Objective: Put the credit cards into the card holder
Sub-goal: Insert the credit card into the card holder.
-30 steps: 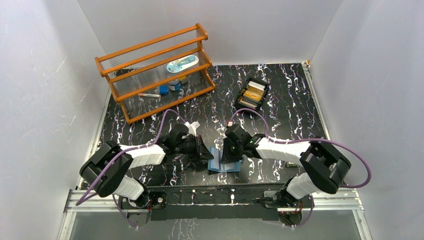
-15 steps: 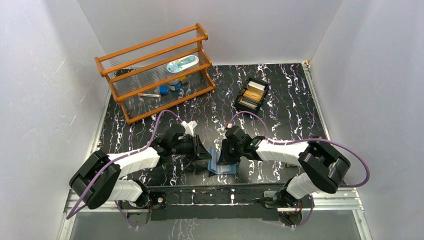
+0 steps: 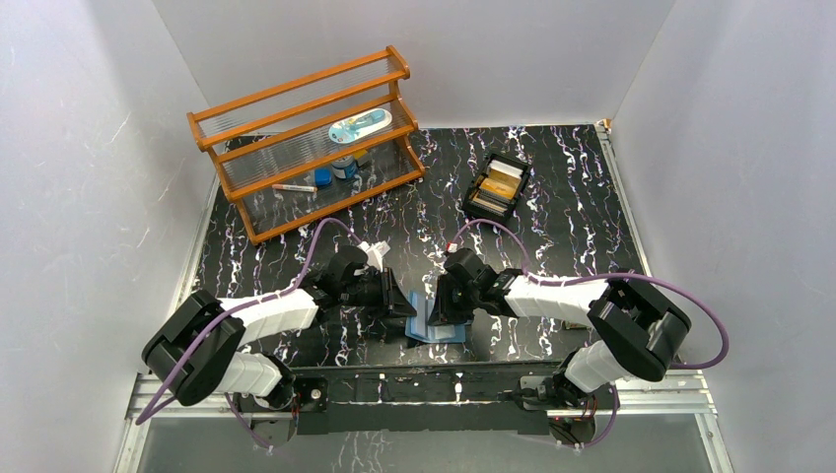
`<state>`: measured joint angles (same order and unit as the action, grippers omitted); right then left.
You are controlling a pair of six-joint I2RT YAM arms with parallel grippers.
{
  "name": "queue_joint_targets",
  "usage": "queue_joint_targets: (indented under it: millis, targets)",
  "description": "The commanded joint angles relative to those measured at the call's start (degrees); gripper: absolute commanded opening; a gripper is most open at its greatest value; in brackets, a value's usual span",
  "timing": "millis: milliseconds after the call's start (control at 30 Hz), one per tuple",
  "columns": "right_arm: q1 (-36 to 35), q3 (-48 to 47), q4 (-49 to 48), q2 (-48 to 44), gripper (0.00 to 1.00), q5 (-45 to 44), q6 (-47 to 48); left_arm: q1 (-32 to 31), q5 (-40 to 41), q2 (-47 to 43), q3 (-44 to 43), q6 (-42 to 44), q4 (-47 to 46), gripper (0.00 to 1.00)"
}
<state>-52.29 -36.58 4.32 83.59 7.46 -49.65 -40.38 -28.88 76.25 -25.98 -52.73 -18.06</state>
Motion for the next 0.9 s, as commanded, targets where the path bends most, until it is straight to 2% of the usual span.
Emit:
queue_joint_targets:
  millis: [0, 67, 167, 267, 400, 667, 733, 867]
  targets:
    - [-0.51, 1.34, 0.04, 0.21, 0.28, -0.01, -0.27, -0.49, -0.21, -0.21, -1.72, 0.70, -0.02, 0.11]
    - [-0.53, 1.17, -0.09, 0.45, 0.28, 0.24, -0.28, -0.49, -0.27, -0.35, -1.66, 0.54, -0.42, 0.07]
    - [-0.48, 0.75, -0.10, 0.64, 0.28, 0.17, -0.26, -0.57, -1.04, -0.67, -1.50, 0.30, -1.68, 0.05]
    - [-0.48, 0.67, -0.15, 0.62, 0.28, 0.24, -0.19, -0.66, -1.30, -1.25, -0.72, -0.33, -3.23, 0.10]
    - [-0.48, 1.02, -0.44, 0.56, 0.28, 0.31, -0.27, -0.75, -1.90, -1.36, -0.48, -0.36, -4.09, 0.08]
    - [-0.44, 0.94, -0.95, 0.95, 0.28, 0.75, -0.41, -0.81, -2.80, -1.09, 0.33, -1.01, -6.55, 0.12]
    - [-0.53, 0.95, -0.98, 1.04, 0.29, 0.81, -0.31, -0.84, -3.24, -0.89, 0.61, -1.21, -7.70, 0.11]
    - [-0.53, 0.67, -0.98, 1.26, 0.30, 0.73, -0.08, -0.93, -3.28, -0.59, 0.56, -1.24, -7.72, 0.01]
